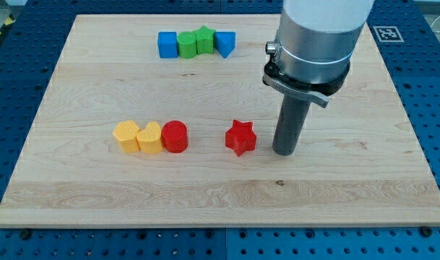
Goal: Move the red star to the left side
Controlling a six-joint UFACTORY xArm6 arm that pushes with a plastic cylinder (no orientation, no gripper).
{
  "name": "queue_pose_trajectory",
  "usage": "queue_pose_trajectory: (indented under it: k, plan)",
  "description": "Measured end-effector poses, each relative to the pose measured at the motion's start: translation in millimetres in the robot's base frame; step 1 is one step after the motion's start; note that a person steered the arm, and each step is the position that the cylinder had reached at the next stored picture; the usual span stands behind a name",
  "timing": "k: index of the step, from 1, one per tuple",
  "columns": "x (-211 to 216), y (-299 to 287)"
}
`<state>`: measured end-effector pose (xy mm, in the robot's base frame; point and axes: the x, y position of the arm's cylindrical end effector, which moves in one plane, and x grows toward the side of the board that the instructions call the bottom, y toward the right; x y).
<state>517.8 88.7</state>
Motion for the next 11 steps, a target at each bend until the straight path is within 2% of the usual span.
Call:
queue_pose_trajectory:
  k: [2, 4, 6, 11]
  plan:
    - [-1.1, -10.5]
    - [-22.9, -22.2]
    - [-2.5, -28.0]
    - [-8.9, -45.6]
